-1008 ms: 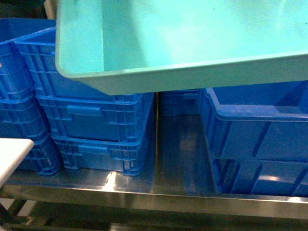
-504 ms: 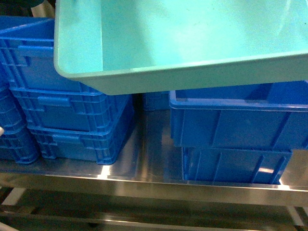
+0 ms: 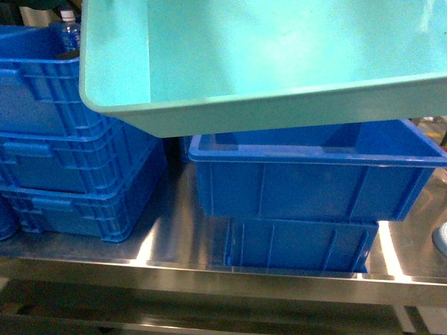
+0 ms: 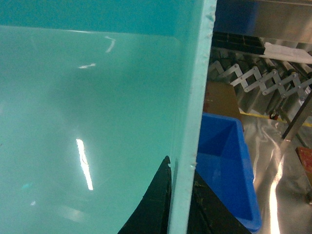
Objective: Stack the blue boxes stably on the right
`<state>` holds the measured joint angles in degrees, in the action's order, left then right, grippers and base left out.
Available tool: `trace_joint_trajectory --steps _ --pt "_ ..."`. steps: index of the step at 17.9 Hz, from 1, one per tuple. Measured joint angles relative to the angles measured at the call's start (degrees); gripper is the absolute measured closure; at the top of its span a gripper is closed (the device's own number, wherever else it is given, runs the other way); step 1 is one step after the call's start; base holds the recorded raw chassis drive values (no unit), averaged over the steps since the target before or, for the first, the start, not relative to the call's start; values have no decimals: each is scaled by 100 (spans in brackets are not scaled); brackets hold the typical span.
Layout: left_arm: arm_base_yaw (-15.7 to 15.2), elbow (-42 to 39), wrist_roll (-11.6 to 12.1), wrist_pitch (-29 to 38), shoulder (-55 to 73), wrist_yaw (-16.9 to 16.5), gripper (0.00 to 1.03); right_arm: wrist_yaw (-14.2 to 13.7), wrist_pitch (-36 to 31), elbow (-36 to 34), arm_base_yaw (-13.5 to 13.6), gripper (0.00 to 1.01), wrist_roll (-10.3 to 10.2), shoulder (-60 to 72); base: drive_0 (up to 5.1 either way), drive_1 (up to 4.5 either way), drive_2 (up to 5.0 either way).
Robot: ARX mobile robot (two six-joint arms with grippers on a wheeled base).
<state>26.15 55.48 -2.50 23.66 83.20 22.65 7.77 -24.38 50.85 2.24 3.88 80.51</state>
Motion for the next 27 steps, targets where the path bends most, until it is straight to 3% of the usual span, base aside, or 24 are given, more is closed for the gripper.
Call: trace_joint_trajectory --steps 21,27 --pt "-11 -4 -2 -31 4 -17 98 0 35 -2 2 94 0 2 383 -98 -326" --pt "-4 -13 0 17 33 -13 98 -2 -11 -4 0 94 0 37 0 0 0"
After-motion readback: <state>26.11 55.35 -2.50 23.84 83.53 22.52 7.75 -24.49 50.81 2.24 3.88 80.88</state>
